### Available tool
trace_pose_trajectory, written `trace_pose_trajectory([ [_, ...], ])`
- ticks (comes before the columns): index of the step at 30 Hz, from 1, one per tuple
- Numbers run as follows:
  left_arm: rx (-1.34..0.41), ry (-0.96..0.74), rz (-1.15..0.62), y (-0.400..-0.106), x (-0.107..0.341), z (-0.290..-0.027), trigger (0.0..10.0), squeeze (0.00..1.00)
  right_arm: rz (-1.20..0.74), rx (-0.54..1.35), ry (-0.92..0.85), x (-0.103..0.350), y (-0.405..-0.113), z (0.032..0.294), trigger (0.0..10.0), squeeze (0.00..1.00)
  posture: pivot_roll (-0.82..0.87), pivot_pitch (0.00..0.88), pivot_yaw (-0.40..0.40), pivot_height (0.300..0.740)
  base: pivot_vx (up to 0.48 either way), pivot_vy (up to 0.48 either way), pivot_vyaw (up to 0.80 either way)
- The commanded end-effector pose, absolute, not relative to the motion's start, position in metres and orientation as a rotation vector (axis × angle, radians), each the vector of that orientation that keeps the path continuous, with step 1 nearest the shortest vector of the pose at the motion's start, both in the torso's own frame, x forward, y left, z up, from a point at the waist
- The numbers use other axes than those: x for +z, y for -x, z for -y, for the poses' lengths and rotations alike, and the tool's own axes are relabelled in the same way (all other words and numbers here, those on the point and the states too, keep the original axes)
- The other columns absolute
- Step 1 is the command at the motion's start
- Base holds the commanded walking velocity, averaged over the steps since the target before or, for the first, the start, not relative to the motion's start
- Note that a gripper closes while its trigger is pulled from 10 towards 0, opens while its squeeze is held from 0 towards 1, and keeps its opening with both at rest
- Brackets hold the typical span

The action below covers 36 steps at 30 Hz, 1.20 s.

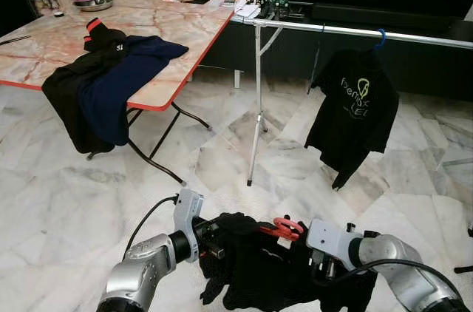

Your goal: Hang hanger

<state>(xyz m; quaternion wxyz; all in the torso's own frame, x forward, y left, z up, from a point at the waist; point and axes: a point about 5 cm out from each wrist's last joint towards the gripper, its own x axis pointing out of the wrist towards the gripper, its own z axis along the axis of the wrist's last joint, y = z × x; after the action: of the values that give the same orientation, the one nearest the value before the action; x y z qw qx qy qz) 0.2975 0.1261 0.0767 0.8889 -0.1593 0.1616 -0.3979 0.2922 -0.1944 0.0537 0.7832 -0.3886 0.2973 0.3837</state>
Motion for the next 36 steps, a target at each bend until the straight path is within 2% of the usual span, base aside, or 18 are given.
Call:
trace_pose_trajectory([
  [1,-0.864,0.345,-0.307,-0.296,0.086,-0.125,0.0,0.0,-0.653,0.813,0.826,0.053,-0.292,0.198,0.0,0.0,0.04,0.089,-0.011,0.74,0.0,0.0,0.0],
  [4,-0.936,0.356,-0.297,-0.289,0.091,-0.121,0.0,0.0,-0.648,0.77,0.822,0.05,-0.294,0.2,0.0,0.0,0.04,0.086,-0.008,0.74,0.0,0.0,0.0],
  [7,-0.968,0.359,-0.304,-0.284,0.091,-0.119,0.0,0.0,-0.605,0.712,0.747,0.055,-0.302,0.195,0.0,0.0,0.04,0.082,-0.005,0.74,0.0,0.0,0.0],
  [8,-0.991,0.362,-0.314,-0.28,0.09,-0.116,0.0,0.0,-0.57,0.678,0.675,0.059,-0.307,0.19,0.0,0.0,0.04,0.08,-0.004,0.74,0.0,0.0,0.0],
  [11,-1.018,0.354,-0.327,-0.277,0.089,-0.114,0.1,0.0,-0.546,0.674,0.627,0.062,-0.311,0.185,0.0,0.0,0.04,0.077,-0.005,0.74,0.0,0.0,0.0],
  [12,-1.041,0.332,-0.339,-0.273,0.088,-0.113,1.2,0.0,-0.523,0.681,0.591,0.066,-0.313,0.18,0.0,0.0,0.04,0.076,-0.005,0.74,0.0,0.0,0.0],
  [13,-1.05,0.315,-0.347,-0.272,0.087,-0.112,10.0,0.0,-0.508,0.689,0.565,0.068,-0.314,0.176,0.0,0.0,0.04,0.075,-0.005,0.74,0.0,0.0,0.0],
  [14,-1.054,0.305,-0.352,-0.271,0.087,-0.112,10.0,0.0,-0.5,0.695,0.55,0.069,-0.314,0.175,0.0,0.0,0.04,0.075,-0.005,0.74,0.0,0.0,0.0],
  [15,-1.064,0.297,-0.35,-0.269,0.087,-0.113,10.0,0.85,-0.491,0.704,0.539,0.07,-0.315,0.172,0.0,0.0,0.04,0.072,-0.006,0.74,0.0,0.0,0.0],
  [16,-1.07,0.297,-0.346,-0.269,0.088,-0.113,10.0,0.85,-0.489,0.707,0.54,0.07,-0.315,0.172,0.0,0.0,0.04,0.07,-0.006,0.74,0.0,0.0,0.0],
  [17,-1.074,0.297,-0.343,-0.268,0.088,-0.113,10.0,1.0,-0.488,0.709,0.54,0.07,-0.316,0.172,0.0,0.0,0.04,0.07,-0.006,0.74,0.0,0.0,0.0],
  [32,-1.16,0.224,-0.375,-0.257,0.089,-0.115,10.0,1.0,-0.422,0.632,0.469,0.072,-0.325,0.164,0.0,0.0,0.05,0.06,-0.01,0.74,0.0,0.0,0.0],
  [36,-1.16,0.152,-0.41,-0.256,0.083,-0.118,10.0,1.0,-0.41,0.617,0.438,0.074,-0.328,0.163,0.0,0.0,0.05,0.064,-0.011,0.74,0.0,0.0,0.0],
])
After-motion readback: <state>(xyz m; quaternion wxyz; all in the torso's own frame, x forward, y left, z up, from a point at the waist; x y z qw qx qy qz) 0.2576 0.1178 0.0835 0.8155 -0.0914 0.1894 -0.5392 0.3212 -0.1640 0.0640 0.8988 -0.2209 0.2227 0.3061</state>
